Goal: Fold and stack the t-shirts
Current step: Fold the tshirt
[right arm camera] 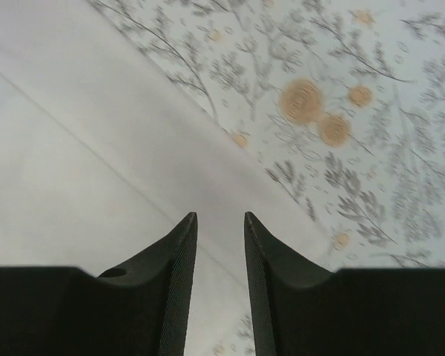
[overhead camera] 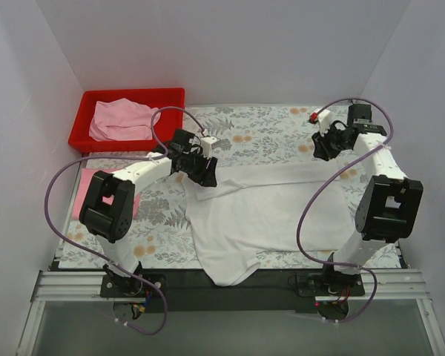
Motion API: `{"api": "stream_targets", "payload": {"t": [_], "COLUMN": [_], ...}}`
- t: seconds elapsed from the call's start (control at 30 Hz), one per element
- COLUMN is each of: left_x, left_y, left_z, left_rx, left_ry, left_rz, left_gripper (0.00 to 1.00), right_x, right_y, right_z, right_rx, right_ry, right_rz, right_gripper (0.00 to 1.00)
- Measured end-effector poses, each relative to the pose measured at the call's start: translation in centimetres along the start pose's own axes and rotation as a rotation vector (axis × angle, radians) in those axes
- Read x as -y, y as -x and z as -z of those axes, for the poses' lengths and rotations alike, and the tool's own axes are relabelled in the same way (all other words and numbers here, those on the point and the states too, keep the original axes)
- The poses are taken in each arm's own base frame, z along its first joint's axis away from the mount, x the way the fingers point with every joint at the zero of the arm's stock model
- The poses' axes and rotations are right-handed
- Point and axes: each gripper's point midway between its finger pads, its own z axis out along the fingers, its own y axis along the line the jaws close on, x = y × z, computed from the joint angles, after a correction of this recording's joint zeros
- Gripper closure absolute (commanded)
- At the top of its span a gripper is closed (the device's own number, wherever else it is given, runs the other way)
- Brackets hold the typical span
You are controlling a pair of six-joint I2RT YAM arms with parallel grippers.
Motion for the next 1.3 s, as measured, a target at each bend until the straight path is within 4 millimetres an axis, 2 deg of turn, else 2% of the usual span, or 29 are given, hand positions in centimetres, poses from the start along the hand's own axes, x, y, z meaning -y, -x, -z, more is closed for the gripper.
{"api": "stream_targets", "payload": {"t": [0.1, 0.3, 0.43, 0.53, 0.8, 1.0, 1.13, 1.17, 1.27, 1.3], "left_x": [-0.8, -2.5, -3.1, -3.2, -3.8, -3.9, -3.7, -3.6, -3.4, -3.3], "left_y": [-1.5, -3.0, -3.8, -4.4, -4.9, -5.5, -6.1, -6.1, -6.1, -6.0], "left_z": [-0.4, 0.4, 0.8, 0.8, 1.0, 1.1, 1.0, 1.0, 1.0, 1.0], "left_rx": [-0.049, -0.098, -0.121, -0.138, -0.151, -0.162, -0.175, -0.177, -0.176, -0.175], "left_ry": [0.022, 0.092, 0.121, 0.129, 0.16, 0.161, 0.155, 0.153, 0.141, 0.136], "left_rz": [0.079, 0.154, 0.174, 0.183, 0.194, 0.207, 0.219, 0.223, 0.224, 0.225], "left_gripper": [0.58, 0.59, 0.59, 0.6, 0.64, 0.74, 0.84, 0.86, 0.94, 0.96], "right_x": [-3.7, -12.9, -17.4, -19.7, -23.7, -25.1, -26.0, -26.1, -26.2, -26.3], "right_y": [2.3, 6.7, 8.1, 8.9, 10.9, 10.8, 10.2, 10.2, 10.3, 10.3], "right_z": [-2.4, -8.1, -10.8, -12.1, -14.0, -15.6, -16.2, -16.3, -16.5, -16.5], "right_rx": [0.02, -0.006, -0.041, -0.059, -0.058, -0.079, -0.106, -0.108, -0.107, -0.108], "right_ry": [0.122, 0.386, 0.482, 0.519, 0.563, 0.575, 0.579, 0.577, 0.574, 0.576], "right_rz": [-0.078, -0.169, -0.207, -0.216, -0.185, -0.171, -0.168, -0.164, -0.157, -0.156], "right_gripper": [0.66, 0.69, 0.65, 0.62, 0.54, 0.53, 0.53, 0.54, 0.69, 0.76]}}
